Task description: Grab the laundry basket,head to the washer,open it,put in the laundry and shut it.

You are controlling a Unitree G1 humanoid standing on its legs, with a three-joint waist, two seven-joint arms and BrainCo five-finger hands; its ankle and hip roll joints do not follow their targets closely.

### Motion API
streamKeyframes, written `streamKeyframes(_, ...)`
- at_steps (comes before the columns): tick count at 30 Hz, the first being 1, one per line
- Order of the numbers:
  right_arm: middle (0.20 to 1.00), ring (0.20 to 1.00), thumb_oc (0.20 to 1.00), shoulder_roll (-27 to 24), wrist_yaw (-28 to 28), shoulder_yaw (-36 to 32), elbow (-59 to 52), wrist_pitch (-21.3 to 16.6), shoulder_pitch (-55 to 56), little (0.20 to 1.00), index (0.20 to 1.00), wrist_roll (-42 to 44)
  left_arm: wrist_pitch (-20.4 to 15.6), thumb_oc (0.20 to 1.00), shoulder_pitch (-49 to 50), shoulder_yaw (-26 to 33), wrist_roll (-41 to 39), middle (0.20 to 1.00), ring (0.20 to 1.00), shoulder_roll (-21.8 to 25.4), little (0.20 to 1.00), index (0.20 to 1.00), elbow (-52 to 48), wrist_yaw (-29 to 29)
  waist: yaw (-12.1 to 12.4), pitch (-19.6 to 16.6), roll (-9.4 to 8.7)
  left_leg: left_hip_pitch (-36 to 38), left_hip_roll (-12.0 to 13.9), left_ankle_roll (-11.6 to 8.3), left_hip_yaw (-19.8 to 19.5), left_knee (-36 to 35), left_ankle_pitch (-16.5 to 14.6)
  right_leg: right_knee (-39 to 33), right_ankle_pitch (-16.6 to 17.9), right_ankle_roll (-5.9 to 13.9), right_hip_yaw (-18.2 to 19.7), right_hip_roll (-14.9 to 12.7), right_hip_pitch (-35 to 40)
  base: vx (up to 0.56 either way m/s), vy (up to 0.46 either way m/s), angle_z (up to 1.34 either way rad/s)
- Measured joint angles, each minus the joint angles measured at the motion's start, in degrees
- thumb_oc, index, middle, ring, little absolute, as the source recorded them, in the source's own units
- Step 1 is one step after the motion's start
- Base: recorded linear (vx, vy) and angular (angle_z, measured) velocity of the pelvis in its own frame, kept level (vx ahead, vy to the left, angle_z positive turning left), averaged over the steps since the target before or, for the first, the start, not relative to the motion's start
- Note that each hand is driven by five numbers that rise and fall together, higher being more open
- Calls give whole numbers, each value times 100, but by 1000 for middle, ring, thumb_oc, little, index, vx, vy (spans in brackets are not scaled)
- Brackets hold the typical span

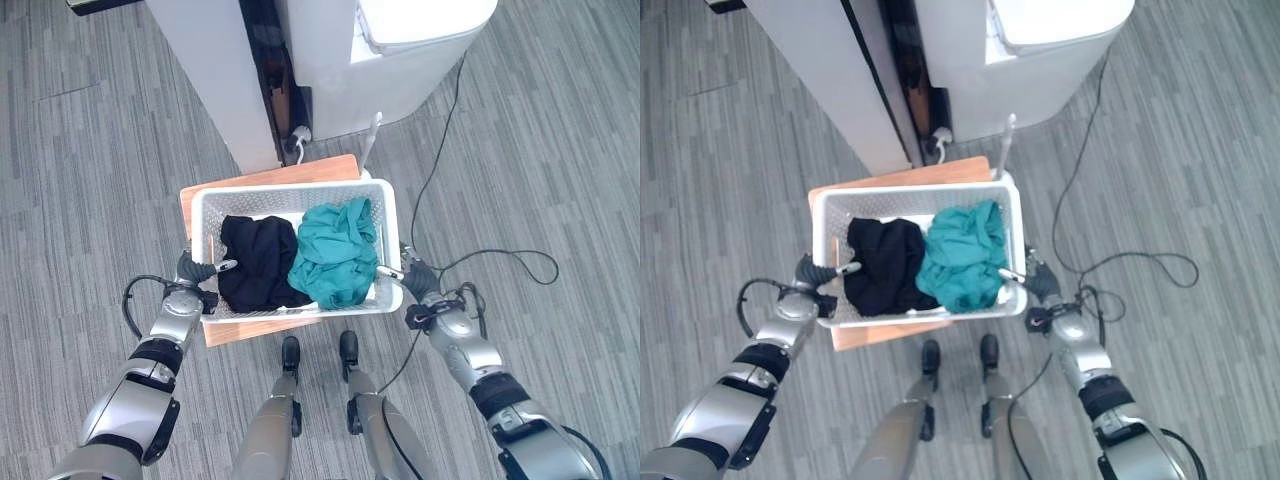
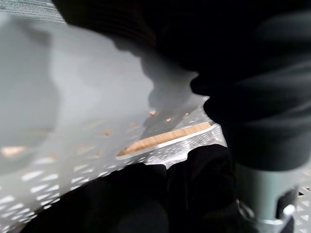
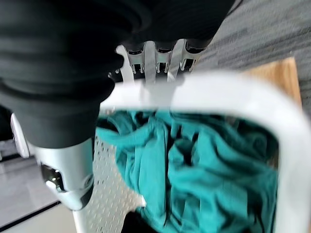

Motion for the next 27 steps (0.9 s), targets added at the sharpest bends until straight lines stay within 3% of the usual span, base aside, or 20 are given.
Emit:
streamKeyframes(24,1000,1000,1000,-123,46,88,115,145,-78,1000,1000,606,75,1000,62,-119,118,1000,1000,-6,1000,1000,-486,-67,31,-275,9,-463,-10,0,6,365,-38,216,20,-1,52,-5,-393,1,0,0)
streamKeyframes(25,1000,1000,1000,-130,53,88,115,145,-78,1000,1000,606,86,900,62,-118,118,900,900,-2,900,900,-485,-94,31,-281,7,-493,-10,0,2,373,-39,217,22,0,49,-5,-417,0,0,0)
streamKeyframes(26,1000,1000,1000,-134,56,87,114,145,-78,1000,1000,605,99,570,66,-117,119,570,570,3,570,570,-479,-114,35,-306,3,-525,-11,0,2,375,-38,226,23,0,49,-5,-458,0,0,0)
streamKeyframes(27,1000,1000,1000,-143,60,87,113,146,-81,1000,1000,602,123,520,65,-119,120,520,520,5,520,520,-451,-144,33,-327,1,-550,-12,2,3,376,-37,248,27,-7,49,-5,-496,0,0,0)
